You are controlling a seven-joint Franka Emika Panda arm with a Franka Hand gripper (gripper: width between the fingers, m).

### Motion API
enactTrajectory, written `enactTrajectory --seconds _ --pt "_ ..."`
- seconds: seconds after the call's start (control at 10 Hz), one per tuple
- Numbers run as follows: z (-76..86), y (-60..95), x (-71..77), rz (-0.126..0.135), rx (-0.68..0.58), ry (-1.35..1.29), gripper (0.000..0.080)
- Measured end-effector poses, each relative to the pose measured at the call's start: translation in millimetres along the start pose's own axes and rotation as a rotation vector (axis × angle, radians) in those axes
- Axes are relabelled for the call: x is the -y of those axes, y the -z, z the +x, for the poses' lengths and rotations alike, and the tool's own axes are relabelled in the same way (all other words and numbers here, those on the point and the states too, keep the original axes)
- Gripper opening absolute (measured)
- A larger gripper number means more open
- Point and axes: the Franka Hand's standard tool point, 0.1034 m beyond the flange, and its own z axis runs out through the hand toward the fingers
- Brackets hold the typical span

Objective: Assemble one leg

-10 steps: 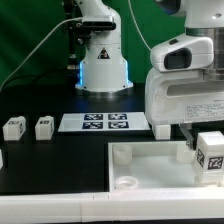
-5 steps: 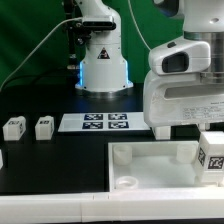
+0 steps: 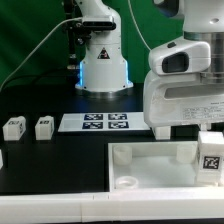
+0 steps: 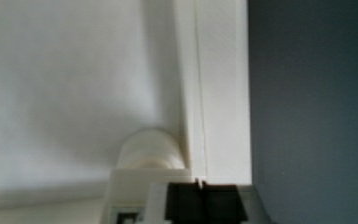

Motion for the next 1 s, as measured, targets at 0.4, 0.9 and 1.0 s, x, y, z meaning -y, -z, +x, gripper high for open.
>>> enactTrajectory --seconds 0.4,0.9,1.0 --pt "-2.5 -2.7 -12.5 -0.005 0.011 -0.005 0.0320" --pt "17.5 15.3 -1.8 0.006 -0.019 0.004 0.0637" --pt "20.3 15.1 -1.2 0.007 -0.023 0.005 0.0647"
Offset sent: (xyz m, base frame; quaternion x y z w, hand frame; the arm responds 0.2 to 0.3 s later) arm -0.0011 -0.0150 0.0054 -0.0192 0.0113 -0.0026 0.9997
